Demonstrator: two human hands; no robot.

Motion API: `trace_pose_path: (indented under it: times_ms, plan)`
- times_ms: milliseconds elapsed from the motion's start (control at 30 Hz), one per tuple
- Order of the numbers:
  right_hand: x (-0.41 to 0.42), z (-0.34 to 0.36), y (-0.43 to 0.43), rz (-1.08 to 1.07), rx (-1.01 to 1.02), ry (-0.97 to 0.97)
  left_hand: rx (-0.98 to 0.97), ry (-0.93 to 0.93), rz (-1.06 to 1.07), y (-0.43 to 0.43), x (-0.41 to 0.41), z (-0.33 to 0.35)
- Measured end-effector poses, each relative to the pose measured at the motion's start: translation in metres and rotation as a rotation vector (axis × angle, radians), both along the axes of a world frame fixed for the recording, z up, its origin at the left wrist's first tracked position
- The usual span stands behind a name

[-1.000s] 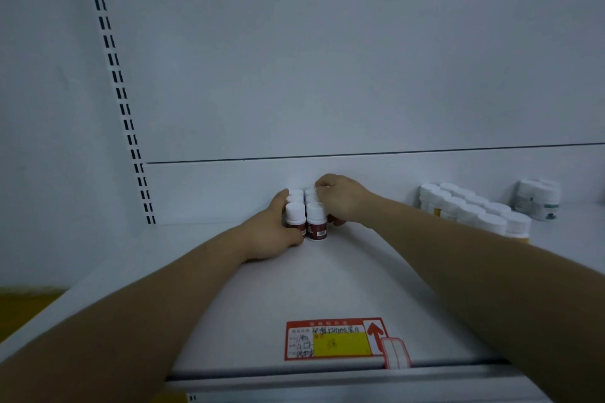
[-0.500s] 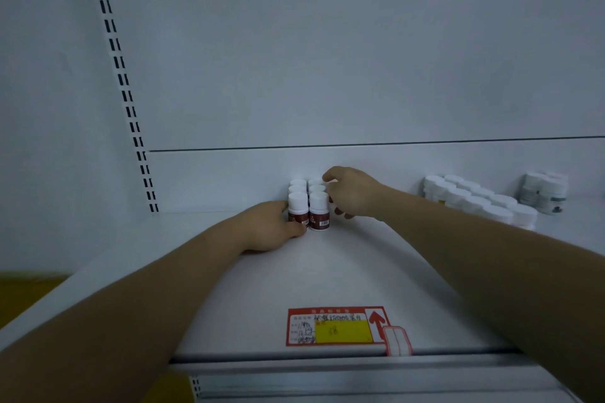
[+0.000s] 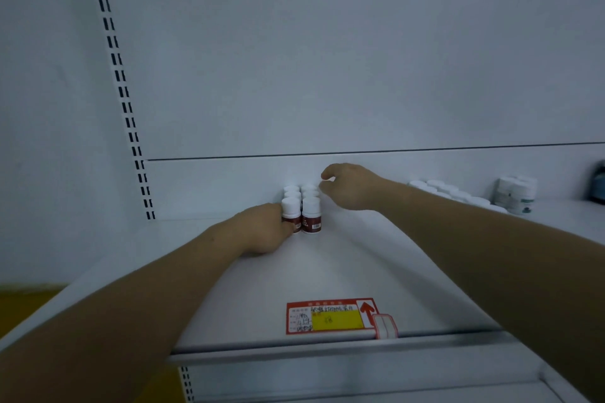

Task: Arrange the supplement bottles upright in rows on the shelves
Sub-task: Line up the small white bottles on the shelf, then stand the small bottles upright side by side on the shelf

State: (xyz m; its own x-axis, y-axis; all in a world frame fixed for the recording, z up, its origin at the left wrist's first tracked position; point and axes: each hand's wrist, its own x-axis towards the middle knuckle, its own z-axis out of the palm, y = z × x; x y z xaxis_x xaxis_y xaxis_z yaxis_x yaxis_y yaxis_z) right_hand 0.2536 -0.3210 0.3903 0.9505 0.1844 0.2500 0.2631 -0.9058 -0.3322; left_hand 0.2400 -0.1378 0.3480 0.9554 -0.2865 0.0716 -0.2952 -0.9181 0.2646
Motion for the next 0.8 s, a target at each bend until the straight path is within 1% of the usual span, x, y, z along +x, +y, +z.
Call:
trace_pose_path:
  times_ms: [133,267,400,533,633,800]
  plan:
    - [-0.009,-0.01,0.006,0.008,-0.08,0.009,-0.028,-0.013,-0.022,-0.007,-0.006,-0.004]
    - [-0.012,-0.013,0.009,-0.005,-0.086,0.017,-0.043,-0.001,-0.015,-0.008,-0.008,-0.002]
    - [-0.017,-0.003,-0.002,-0.024,-0.084,-0.031,-0.035,0.048,0.017,-0.001,-0.01,0.007]
    - [-0.022,0.019,-0.036,-0.1,-0.182,-0.07,-0.025,-0.096,0.022,-0.004,-0.017,0.034]
    - [-0.026,0.034,-0.068,-0.175,-0.257,-0.07,0.017,-0.173,-0.037,-0.025,-0.031,0.047]
    - [-0.027,0.045,-0.124,-0.205,-0.29,-0.035,0.06,-0.139,-0.148,-0.091,-0.052,0.047]
